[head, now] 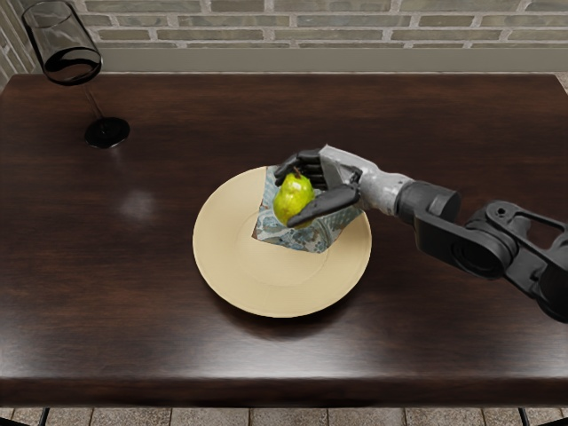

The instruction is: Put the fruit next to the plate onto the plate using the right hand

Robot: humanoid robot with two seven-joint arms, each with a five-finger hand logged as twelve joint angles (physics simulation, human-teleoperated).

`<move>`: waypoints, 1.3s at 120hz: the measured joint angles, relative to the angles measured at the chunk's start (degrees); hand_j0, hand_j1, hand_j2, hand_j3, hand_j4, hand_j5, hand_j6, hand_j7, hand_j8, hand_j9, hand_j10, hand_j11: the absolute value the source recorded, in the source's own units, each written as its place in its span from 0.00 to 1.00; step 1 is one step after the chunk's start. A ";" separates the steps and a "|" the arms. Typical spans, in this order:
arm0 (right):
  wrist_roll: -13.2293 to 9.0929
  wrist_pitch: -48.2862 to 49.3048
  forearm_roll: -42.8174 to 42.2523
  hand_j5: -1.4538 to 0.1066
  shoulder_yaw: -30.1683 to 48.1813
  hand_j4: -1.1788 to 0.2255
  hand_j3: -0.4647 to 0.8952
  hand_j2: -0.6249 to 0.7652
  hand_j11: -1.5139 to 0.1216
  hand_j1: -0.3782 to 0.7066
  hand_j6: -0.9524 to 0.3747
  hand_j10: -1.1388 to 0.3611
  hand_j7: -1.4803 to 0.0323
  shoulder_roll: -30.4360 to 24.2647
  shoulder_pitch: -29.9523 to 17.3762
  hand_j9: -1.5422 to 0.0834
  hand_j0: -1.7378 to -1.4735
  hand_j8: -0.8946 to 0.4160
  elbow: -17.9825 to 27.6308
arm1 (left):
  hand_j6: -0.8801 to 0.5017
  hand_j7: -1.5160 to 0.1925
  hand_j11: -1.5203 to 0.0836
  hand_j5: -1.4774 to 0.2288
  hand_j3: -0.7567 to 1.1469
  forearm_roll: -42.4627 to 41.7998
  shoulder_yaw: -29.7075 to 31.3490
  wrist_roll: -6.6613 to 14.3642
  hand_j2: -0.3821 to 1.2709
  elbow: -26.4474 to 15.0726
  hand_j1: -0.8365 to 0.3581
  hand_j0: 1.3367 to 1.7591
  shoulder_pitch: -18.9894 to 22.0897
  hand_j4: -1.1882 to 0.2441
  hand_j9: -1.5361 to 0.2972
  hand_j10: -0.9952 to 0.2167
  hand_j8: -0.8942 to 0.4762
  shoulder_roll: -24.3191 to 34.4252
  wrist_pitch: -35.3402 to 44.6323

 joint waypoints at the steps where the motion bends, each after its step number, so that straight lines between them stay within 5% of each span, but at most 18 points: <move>1: 0.00 0.00 -0.04 0.42 -0.02 0.39 0.34 0.65 0.44 0.52 0.32 0.48 0.44 0.00 -0.07 0.45 0.31 0.33 0.00 | 0.64 0.89 0.95 0.87 0.40 0.00 0.00 0.00 0.23 0.00 0.99 0.76 0.03 0.83 0.84 0.82 0.65 0.00 0.00; 32: 0.01 -0.07 -1.38 0.45 -1.49 0.41 0.34 0.62 0.46 0.52 0.32 0.48 0.47 0.13 -0.59 0.48 0.31 0.33 0.49 | 0.64 0.89 0.95 0.87 0.40 0.00 0.00 0.00 0.23 0.01 0.99 0.76 0.02 0.83 0.84 0.82 0.65 0.00 0.00; 46: -0.02 -0.33 -1.63 0.57 -1.65 0.52 0.34 0.54 0.58 0.42 0.41 0.53 0.60 0.00 -0.64 0.60 0.31 0.40 0.73 | 0.64 0.89 0.95 0.87 0.40 0.00 0.00 0.00 0.23 0.01 0.99 0.76 -0.02 0.83 0.84 0.82 0.65 0.00 0.00; 85: -7.66 2.03 -1.09 0.85 2.78 0.77 0.34 0.47 0.85 0.11 0.65 0.71 0.90 -3.32 -0.03 0.87 0.30 0.62 6.16 | 0.64 0.89 0.95 0.87 0.40 0.00 -0.01 0.00 0.23 0.00 0.99 0.76 0.03 0.83 0.84 0.82 0.65 0.00 0.00; 128: -10.16 24.77 16.03 0.92 9.85 0.83 0.34 0.45 0.91 0.04 0.71 0.75 0.96 -17.26 -1.14 0.94 0.30 0.67 8.11 | 0.64 0.89 0.95 0.87 0.40 0.09 -0.05 0.00 0.23 0.00 0.99 0.76 1.90 0.83 0.84 0.82 0.65 0.00 0.00; 156: -9.85 28.72 21.01 0.93 21.46 0.84 0.34 0.45 0.92 0.03 0.71 0.76 0.97 -20.72 -10.64 0.94 0.30 0.68 5.60 | 0.64 0.89 0.95 0.87 0.40 0.11 -0.02 0.05 0.23 0.00 0.99 0.76 1.90 0.83 0.84 0.82 0.65 0.00 0.00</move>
